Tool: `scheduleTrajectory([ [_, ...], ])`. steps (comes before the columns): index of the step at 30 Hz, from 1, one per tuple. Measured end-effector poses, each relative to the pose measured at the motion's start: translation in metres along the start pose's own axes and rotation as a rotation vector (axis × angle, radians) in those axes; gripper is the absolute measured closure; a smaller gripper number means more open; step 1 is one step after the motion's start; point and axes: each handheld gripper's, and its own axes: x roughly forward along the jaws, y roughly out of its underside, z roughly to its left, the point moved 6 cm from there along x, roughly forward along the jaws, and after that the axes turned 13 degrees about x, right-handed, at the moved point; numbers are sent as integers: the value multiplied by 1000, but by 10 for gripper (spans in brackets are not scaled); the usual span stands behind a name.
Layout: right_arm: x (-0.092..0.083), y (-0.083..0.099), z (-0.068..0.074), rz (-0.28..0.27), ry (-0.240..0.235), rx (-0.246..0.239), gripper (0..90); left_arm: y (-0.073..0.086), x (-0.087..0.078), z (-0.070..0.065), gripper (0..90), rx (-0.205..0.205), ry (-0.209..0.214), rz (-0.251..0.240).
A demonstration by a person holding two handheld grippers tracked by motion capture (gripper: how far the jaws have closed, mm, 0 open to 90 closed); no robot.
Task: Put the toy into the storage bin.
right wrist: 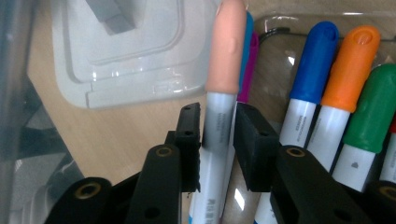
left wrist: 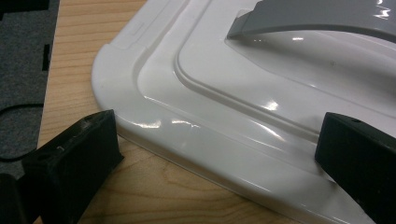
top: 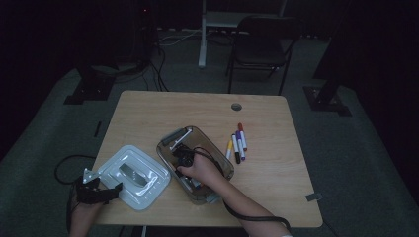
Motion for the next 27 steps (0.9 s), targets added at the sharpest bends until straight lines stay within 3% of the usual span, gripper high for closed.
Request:
scheduleTrajectory([
  [9, -17, -1, -8, -56, -7, 0, 640, 0, 0, 0, 5, 0, 1, 0],
  [20, -73, -4, -20, -210, -52, 0, 528, 0, 0, 0, 5, 0, -1, -1],
  [27, -107, -3, -35, -317, -59, 19, 510, 0, 0, 0, 4, 0, -1, -1],
])
